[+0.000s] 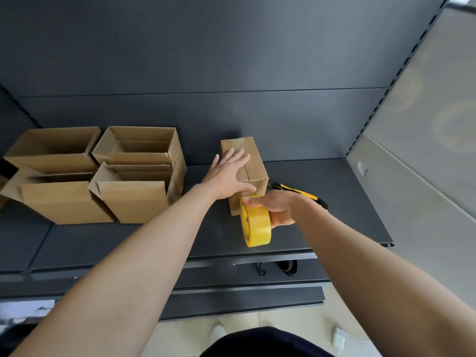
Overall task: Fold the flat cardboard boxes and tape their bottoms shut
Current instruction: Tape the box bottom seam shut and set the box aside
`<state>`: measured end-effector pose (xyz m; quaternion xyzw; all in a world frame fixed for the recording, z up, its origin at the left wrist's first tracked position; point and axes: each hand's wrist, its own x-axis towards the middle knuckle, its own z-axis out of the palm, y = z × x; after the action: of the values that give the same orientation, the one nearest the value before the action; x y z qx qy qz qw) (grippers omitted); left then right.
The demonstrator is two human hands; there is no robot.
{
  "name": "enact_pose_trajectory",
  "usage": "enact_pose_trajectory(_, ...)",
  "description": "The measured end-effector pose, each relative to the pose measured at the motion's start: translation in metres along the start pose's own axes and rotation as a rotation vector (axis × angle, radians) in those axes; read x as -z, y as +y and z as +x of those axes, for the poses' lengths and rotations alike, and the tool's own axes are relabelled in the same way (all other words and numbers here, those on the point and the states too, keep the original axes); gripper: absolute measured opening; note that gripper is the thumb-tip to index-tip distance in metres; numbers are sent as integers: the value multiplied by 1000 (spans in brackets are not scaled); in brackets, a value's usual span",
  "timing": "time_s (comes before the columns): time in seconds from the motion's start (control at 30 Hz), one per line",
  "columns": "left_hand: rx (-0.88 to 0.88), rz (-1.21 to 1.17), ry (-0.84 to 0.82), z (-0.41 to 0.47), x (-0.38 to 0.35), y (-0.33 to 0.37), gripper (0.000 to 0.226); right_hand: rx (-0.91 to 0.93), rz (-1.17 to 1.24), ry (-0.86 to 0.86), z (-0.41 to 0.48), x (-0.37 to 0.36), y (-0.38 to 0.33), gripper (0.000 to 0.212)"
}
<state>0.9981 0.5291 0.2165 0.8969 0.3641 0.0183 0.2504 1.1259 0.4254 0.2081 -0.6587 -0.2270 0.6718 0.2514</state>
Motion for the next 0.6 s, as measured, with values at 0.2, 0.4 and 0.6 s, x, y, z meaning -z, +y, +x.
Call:
enact_pose_trajectory(0.2, 27, -44, 121, -10, 0, 13, 73, 28, 66, 3, 7, -4, -5, 42)
enact_pose_trajectory(0.4, 78, -231, 269, -13, -7, 7, 48, 52, 85, -79, 13, -3, -4, 47)
enact_pose_trajectory(0.6, 400, -386, 592, -40, -15, 0, 28, 85, 145, -115, 15, -4, -6, 44)
